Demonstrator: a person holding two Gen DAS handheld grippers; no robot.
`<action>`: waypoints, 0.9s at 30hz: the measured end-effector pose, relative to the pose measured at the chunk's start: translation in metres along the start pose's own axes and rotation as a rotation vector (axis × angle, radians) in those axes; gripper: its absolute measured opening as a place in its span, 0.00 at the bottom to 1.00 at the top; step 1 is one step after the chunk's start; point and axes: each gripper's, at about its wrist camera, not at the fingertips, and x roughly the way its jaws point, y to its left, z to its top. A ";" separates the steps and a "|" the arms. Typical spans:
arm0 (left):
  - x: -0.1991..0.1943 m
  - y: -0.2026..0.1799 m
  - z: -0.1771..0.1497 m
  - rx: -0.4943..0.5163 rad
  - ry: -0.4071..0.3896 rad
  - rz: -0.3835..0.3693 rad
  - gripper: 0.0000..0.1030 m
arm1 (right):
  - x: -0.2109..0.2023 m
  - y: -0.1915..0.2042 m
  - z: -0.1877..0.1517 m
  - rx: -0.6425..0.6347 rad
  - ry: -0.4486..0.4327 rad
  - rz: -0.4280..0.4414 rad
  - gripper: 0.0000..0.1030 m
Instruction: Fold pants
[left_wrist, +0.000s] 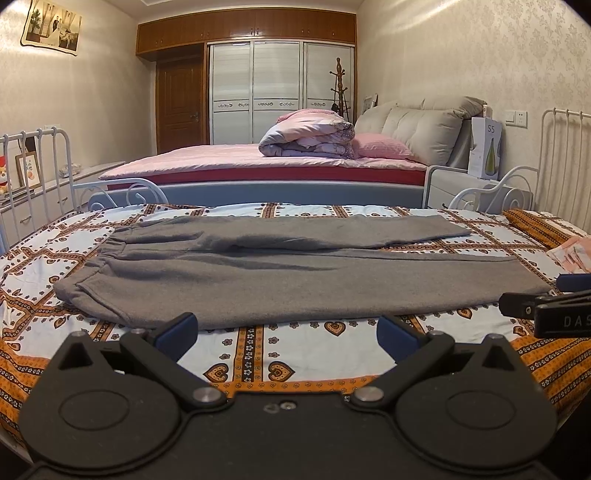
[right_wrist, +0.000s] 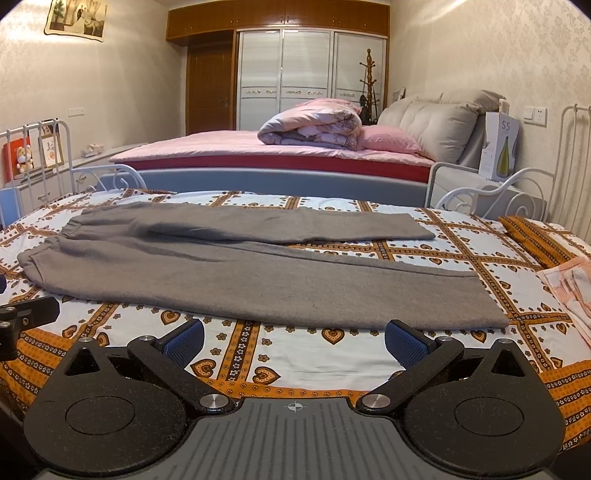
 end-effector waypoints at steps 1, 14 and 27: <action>0.000 0.000 0.000 0.000 -0.001 -0.001 0.94 | 0.000 0.000 0.000 -0.001 -0.001 -0.001 1.00; 0.000 0.000 0.000 0.002 -0.001 0.001 0.94 | 0.000 0.000 0.000 -0.002 0.000 0.002 1.00; -0.002 0.000 0.000 0.009 -0.006 0.004 0.94 | 0.000 0.000 -0.001 -0.005 0.002 0.003 1.00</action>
